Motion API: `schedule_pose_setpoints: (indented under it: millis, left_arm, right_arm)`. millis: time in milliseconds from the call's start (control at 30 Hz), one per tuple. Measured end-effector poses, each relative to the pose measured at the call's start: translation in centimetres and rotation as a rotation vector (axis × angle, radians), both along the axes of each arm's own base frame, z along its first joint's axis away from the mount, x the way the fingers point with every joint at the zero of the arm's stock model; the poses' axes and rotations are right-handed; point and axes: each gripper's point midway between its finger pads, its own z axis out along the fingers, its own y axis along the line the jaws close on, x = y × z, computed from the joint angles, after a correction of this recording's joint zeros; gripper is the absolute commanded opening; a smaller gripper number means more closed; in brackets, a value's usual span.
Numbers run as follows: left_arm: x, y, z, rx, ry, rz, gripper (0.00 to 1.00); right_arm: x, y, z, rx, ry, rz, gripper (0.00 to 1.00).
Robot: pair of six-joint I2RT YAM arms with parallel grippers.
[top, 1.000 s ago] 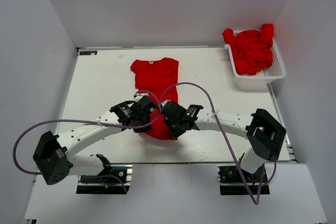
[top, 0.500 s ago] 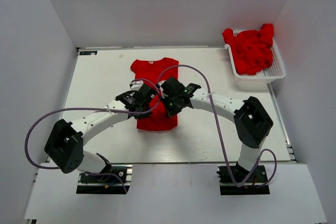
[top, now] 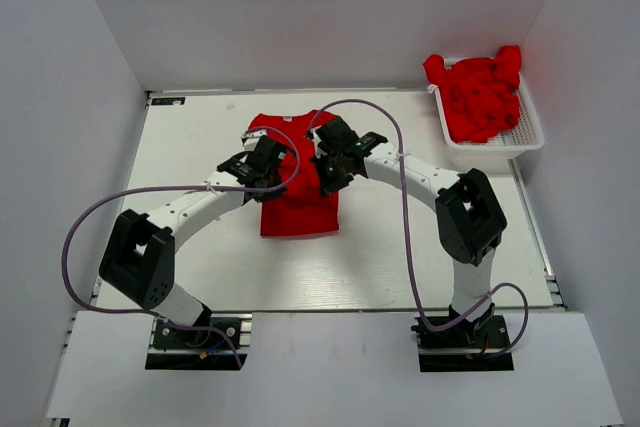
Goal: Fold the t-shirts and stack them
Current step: Fold the folded rectangular tshirt in 1/3 of the way
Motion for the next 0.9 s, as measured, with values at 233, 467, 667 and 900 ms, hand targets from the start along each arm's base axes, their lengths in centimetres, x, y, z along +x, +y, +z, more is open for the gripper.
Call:
schedule_pose_setpoints:
  millis: [233,467,667,900]
  left_arm:
    - [1.5,0.7,-1.4,-0.004,0.014,0.007,0.00]
    - [3.4,0.6,-1.6,-0.020,-0.016,-0.012,0.00]
    - [4.2,1.1,-3.5,-0.006,0.023,-0.003,0.12]
    - [6.8,0.6,-3.4,-0.006,0.056,0.005,0.99]
  right_arm:
    - [2.0,-0.4,-1.0,0.011,0.026,-0.033,0.00]
    - [3.4,-0.2,-1.8,0.030,0.048,-0.043,0.00]
    - [5.2,-0.1,-2.3,0.050,0.049,-0.052,0.45]
    - [6.8,-0.5,-2.2,0.050,0.029,-0.042,0.90]
